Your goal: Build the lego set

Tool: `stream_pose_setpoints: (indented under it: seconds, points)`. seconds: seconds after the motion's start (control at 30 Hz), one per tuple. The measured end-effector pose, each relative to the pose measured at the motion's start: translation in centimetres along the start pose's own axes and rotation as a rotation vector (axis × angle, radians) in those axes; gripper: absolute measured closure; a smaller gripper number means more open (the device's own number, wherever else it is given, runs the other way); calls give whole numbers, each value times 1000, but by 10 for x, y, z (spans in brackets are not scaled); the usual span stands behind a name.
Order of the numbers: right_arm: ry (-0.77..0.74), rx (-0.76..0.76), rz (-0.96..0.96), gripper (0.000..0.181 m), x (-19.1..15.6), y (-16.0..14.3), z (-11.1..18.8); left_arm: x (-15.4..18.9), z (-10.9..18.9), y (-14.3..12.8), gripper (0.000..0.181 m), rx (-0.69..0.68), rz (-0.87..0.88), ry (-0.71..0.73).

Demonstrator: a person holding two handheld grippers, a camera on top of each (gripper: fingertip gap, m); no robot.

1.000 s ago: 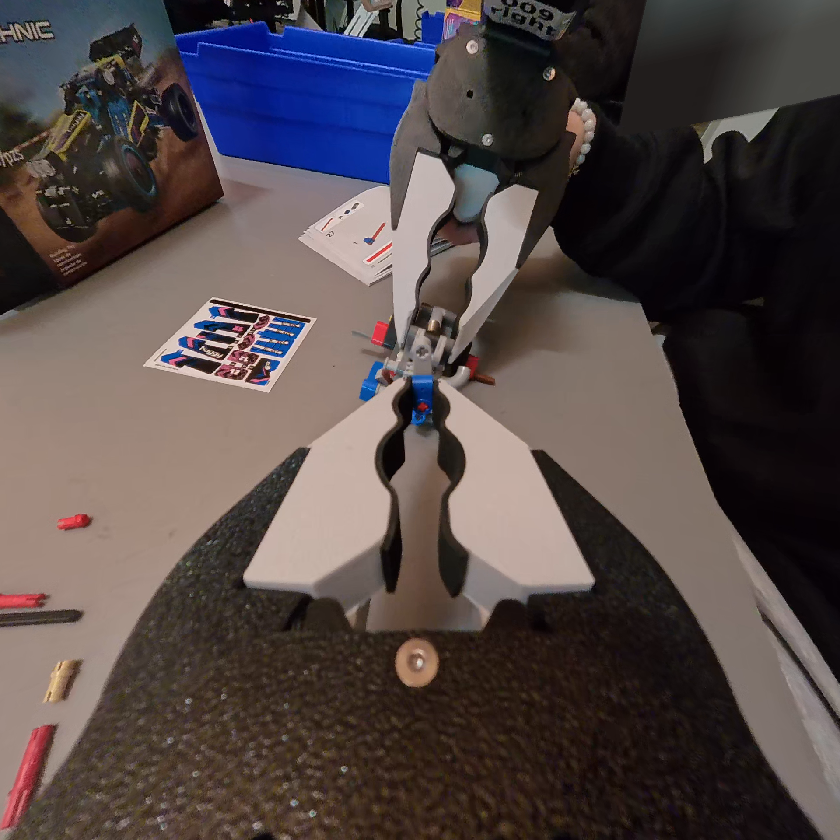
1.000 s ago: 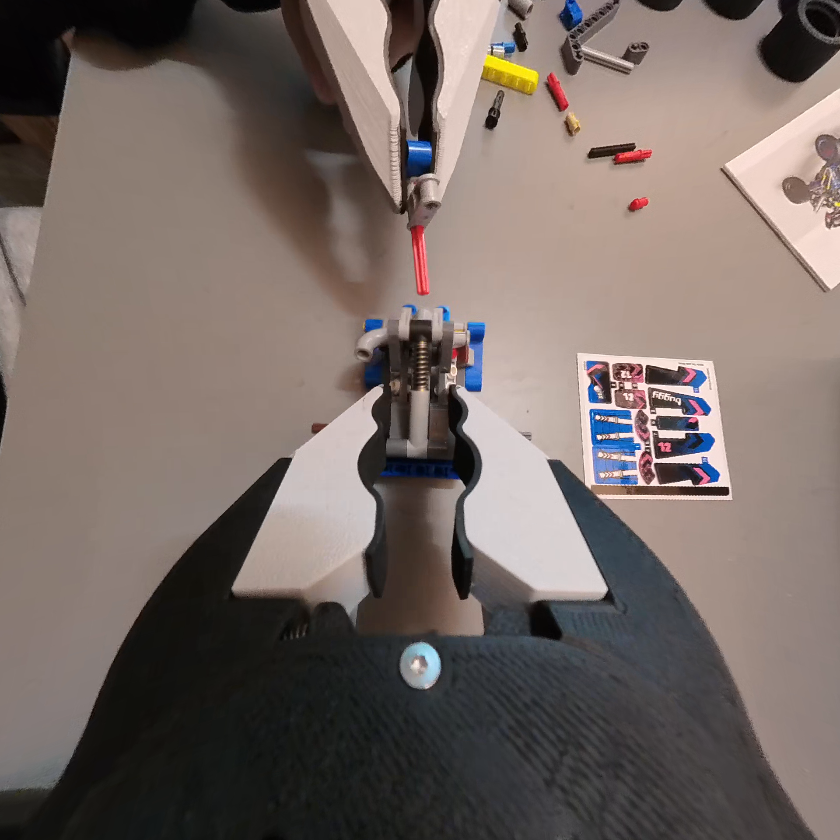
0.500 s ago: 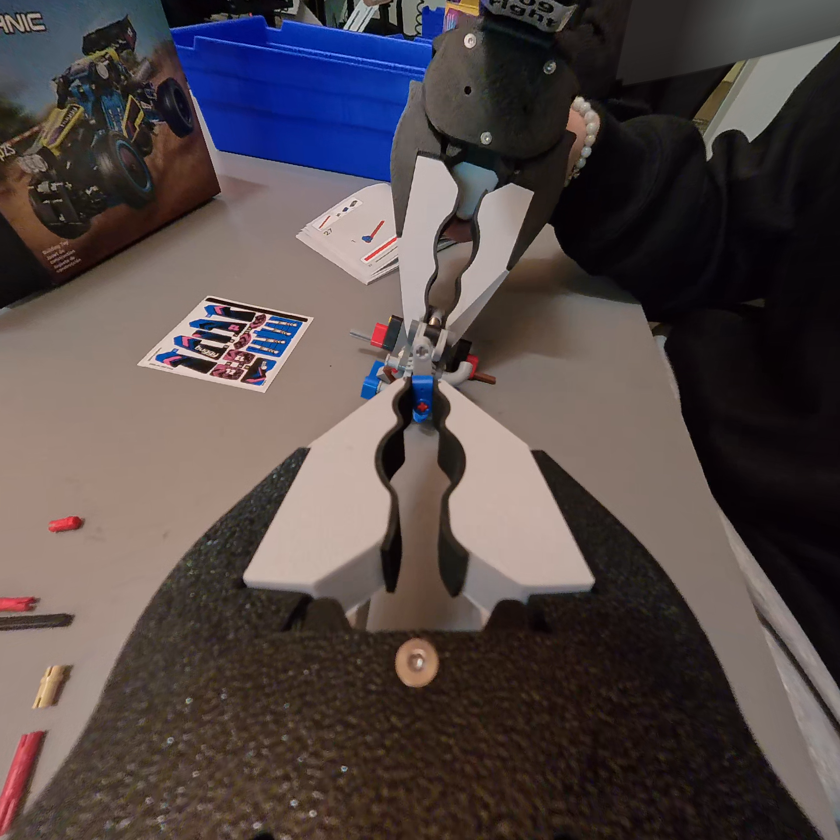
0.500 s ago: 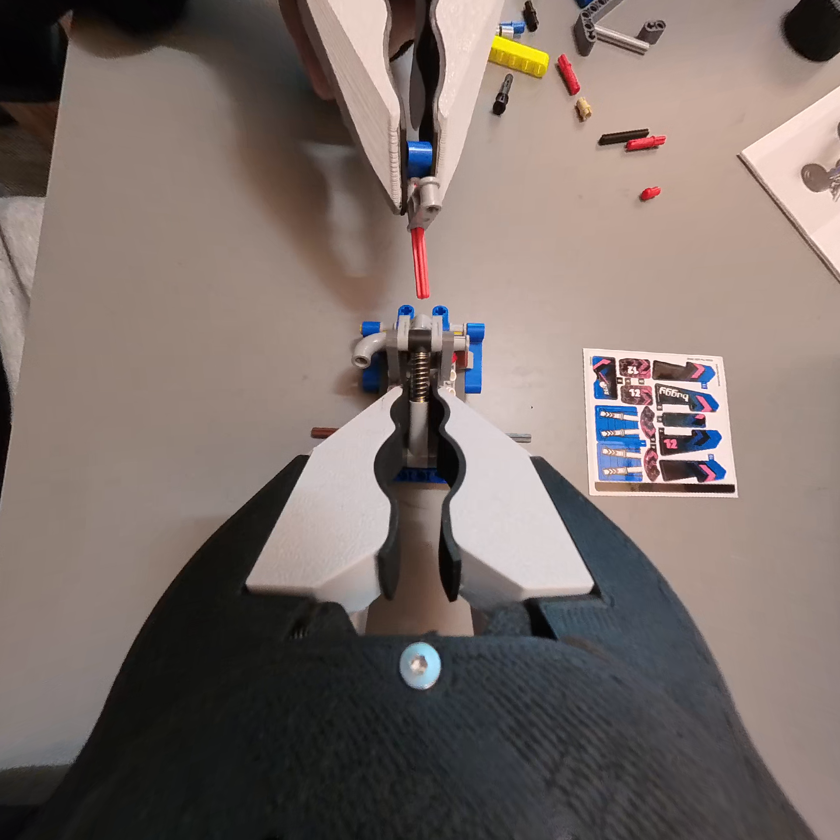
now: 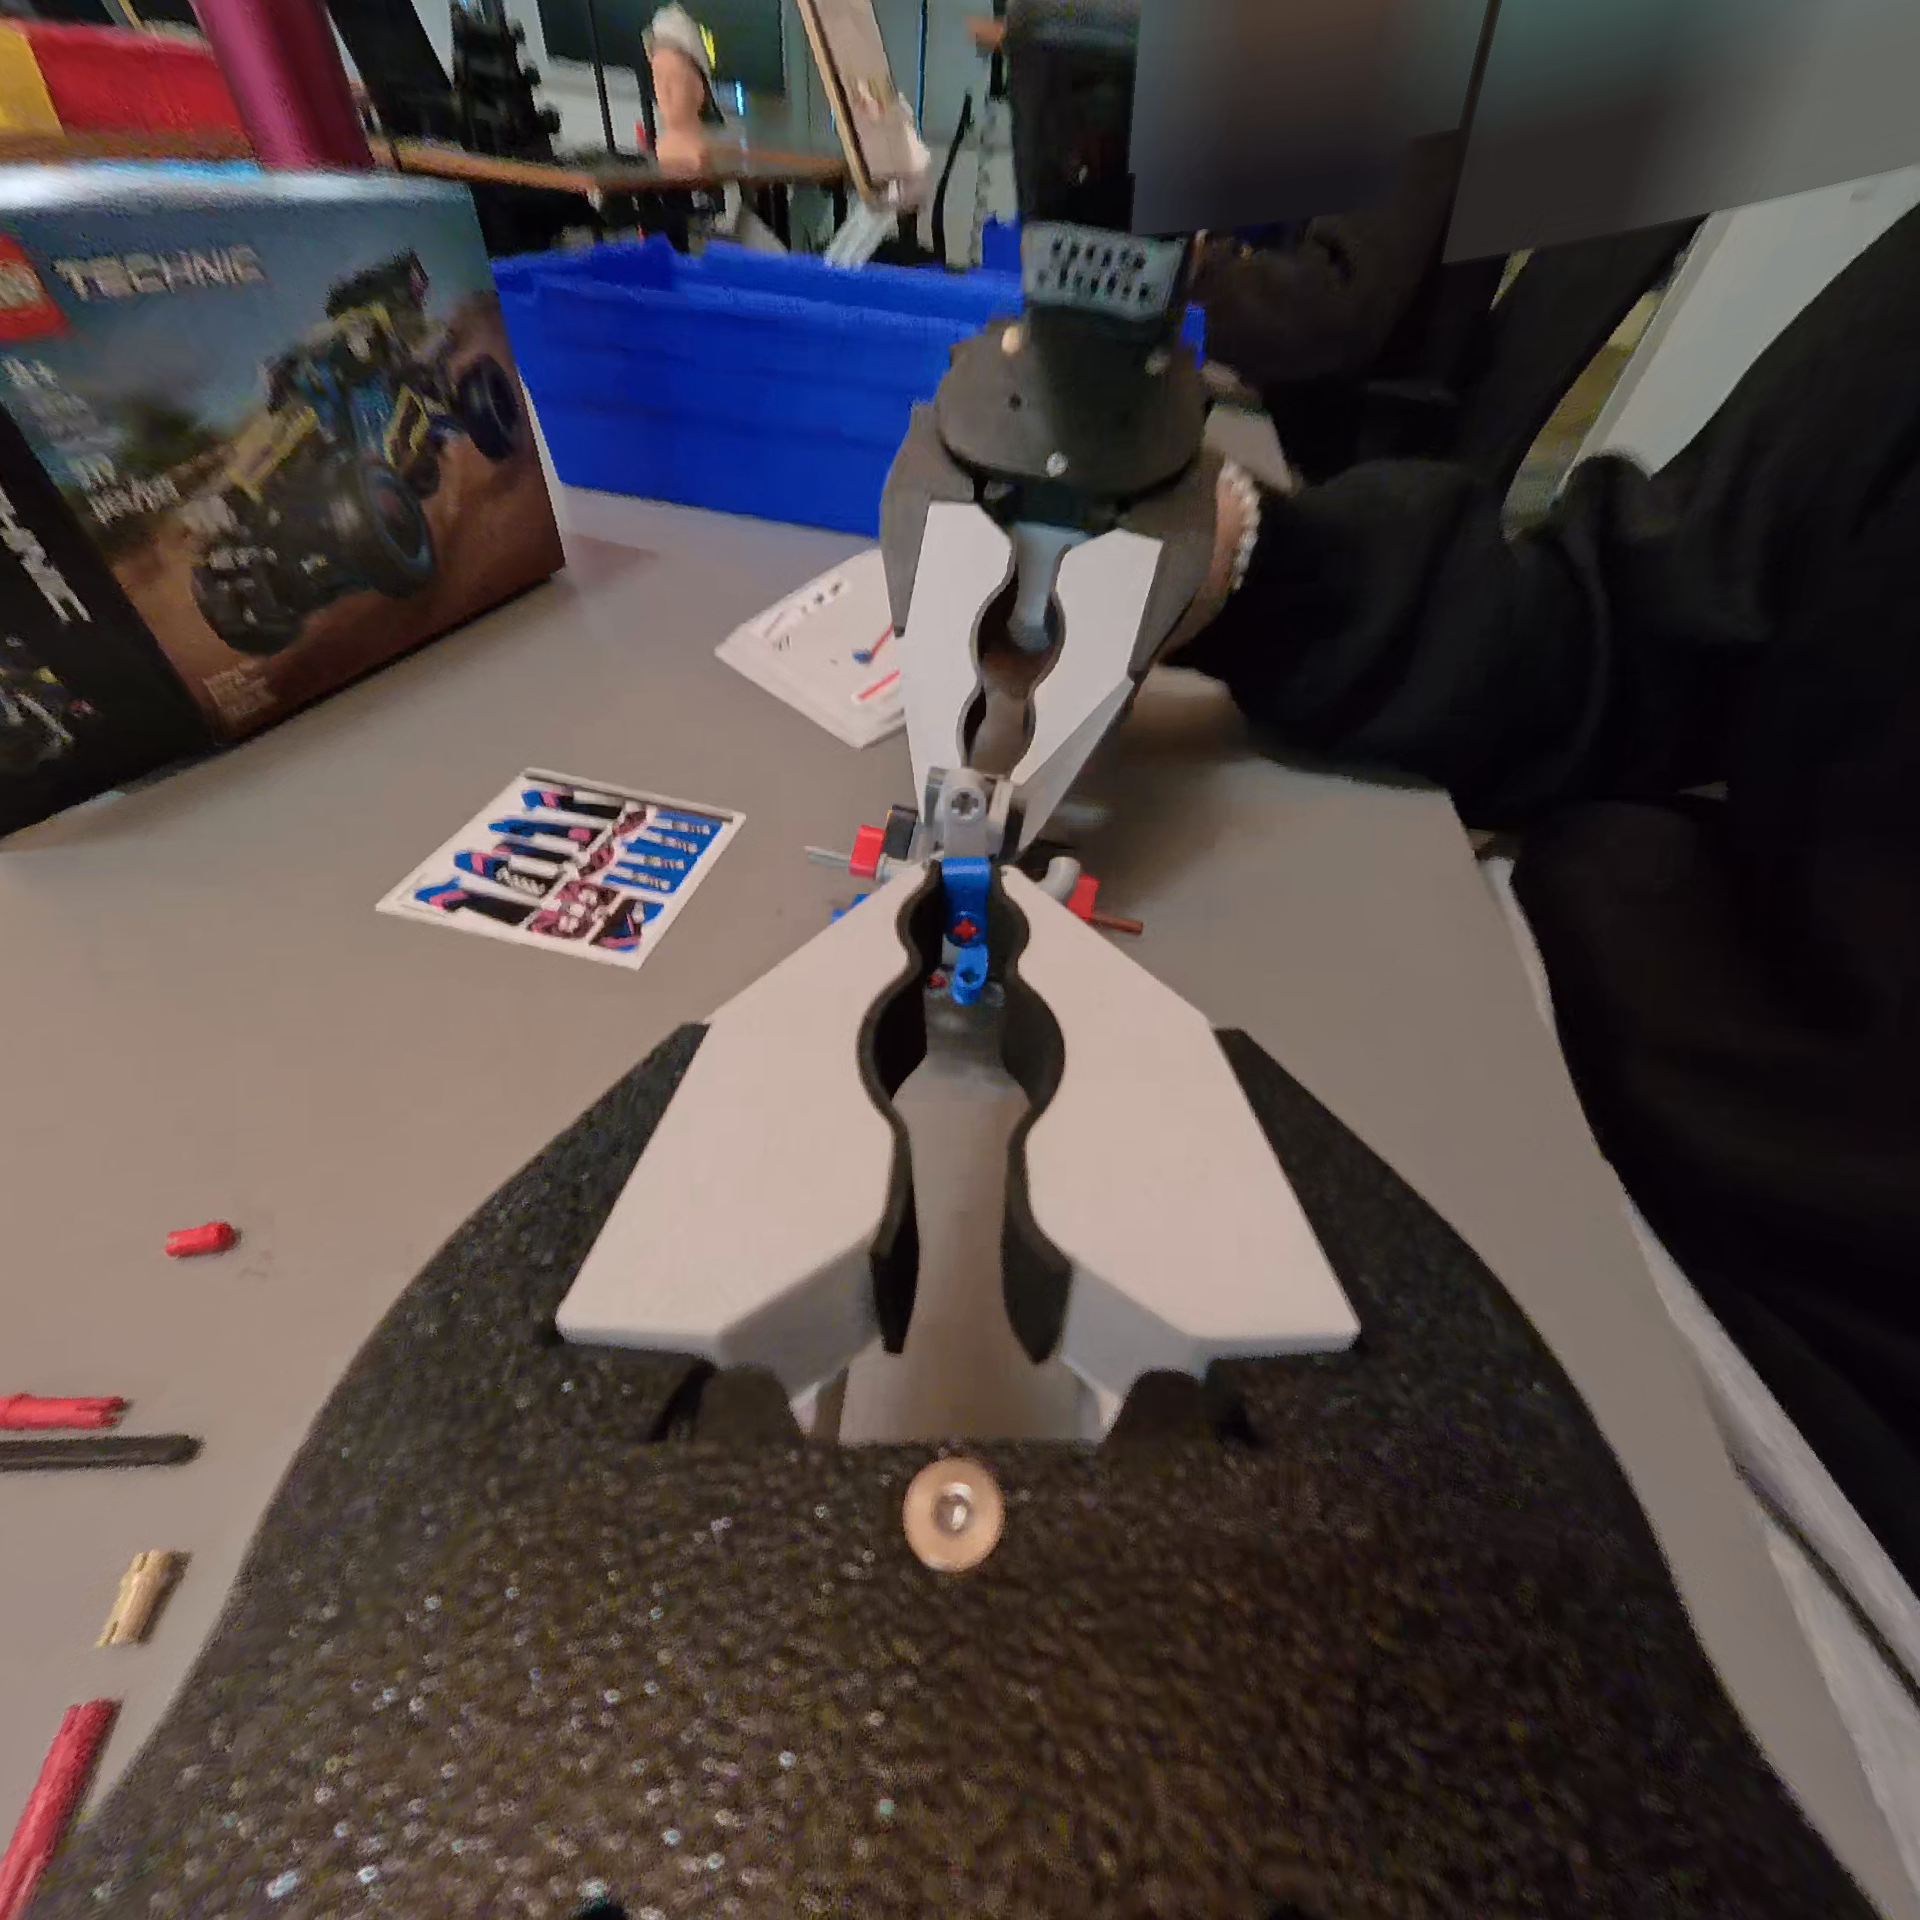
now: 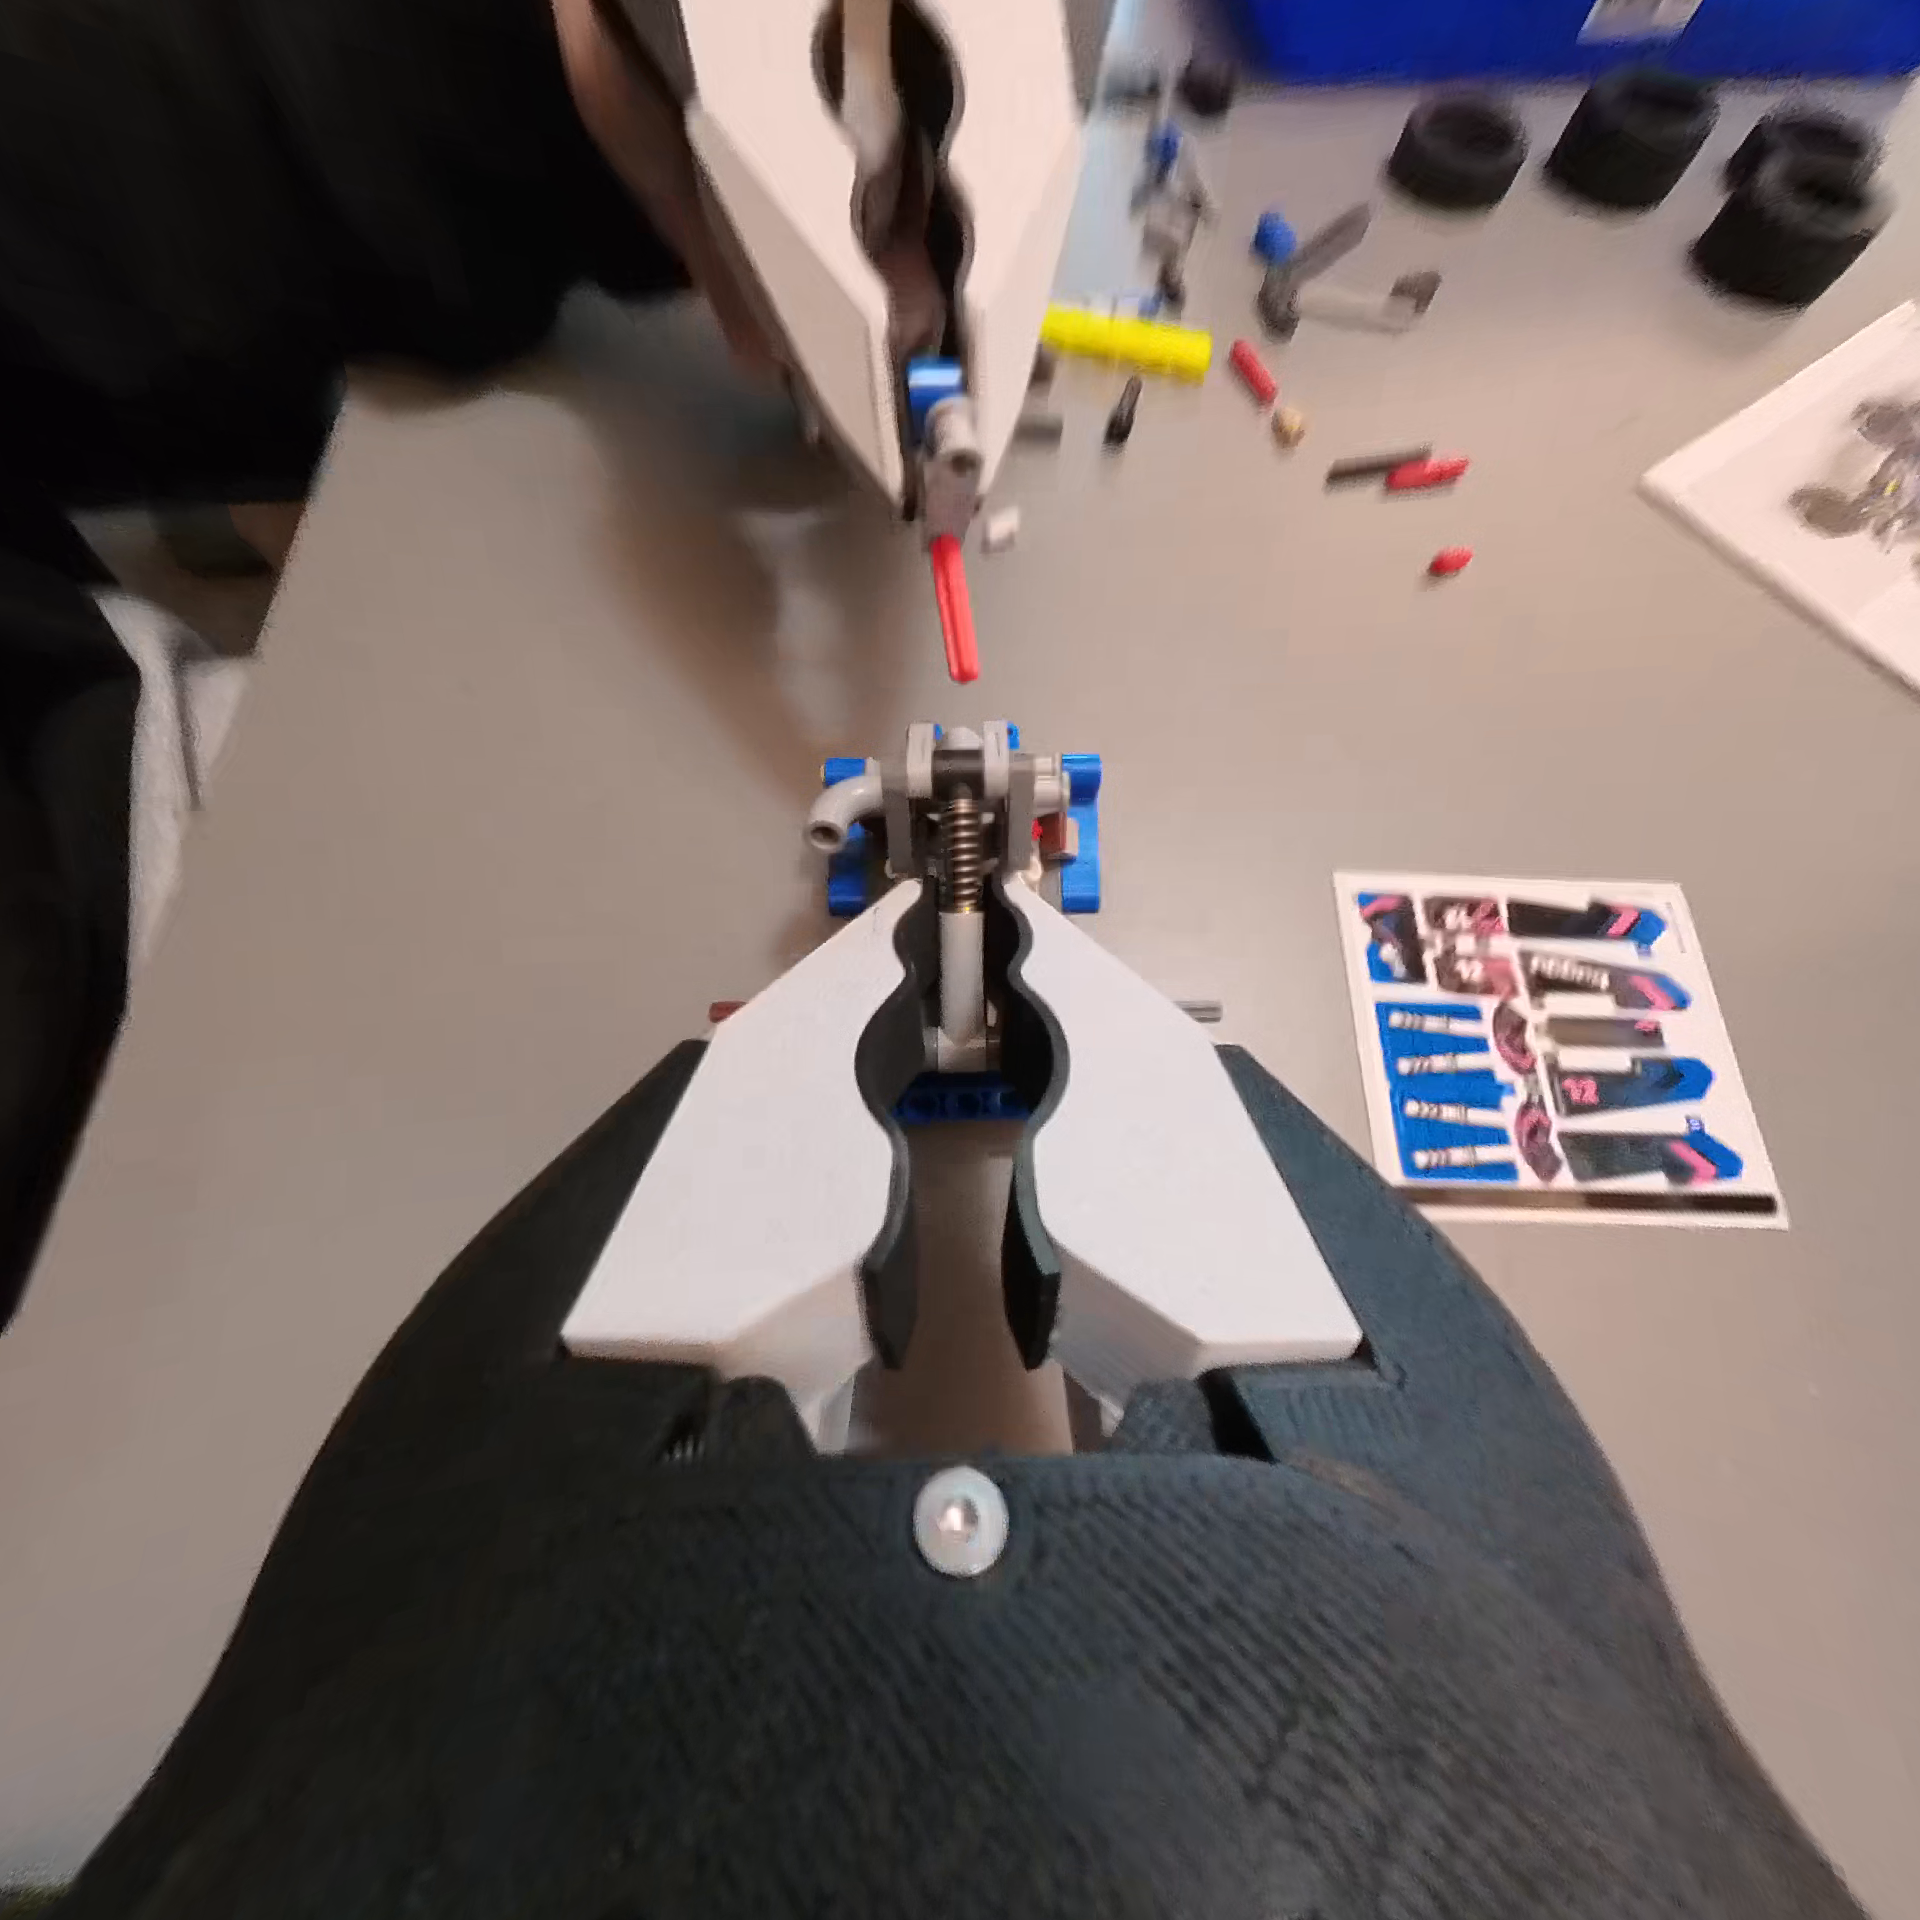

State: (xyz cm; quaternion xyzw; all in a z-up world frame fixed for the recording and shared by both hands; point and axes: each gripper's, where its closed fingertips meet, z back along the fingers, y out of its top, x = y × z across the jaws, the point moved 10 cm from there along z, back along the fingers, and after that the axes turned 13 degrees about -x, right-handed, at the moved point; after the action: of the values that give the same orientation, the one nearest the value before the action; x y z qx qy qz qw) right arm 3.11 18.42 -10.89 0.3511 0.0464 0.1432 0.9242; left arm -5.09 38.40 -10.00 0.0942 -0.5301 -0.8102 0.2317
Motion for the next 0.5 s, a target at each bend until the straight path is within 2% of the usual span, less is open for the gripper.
stream_pose_setpoints:
  seconds: [0.1, 0.17, 0.37, 0.5]
  points:
    - [33, 258, -47, 175, 4, 6, 15, 3, 11, 11, 177, 106, 17, -3]
    - [55, 359, -50, 175, 4, 4, 19, 7, 19, 21, 177, 137, 41, -14]
    - [152, 605, 31, 175, -5, 7, 22, 25, 35, 45, 177, 76, 1, 26]
    - [198, 678, 33, 175, -7, 8, 19, 36, 37, 54, 177, 3, -4, 43]
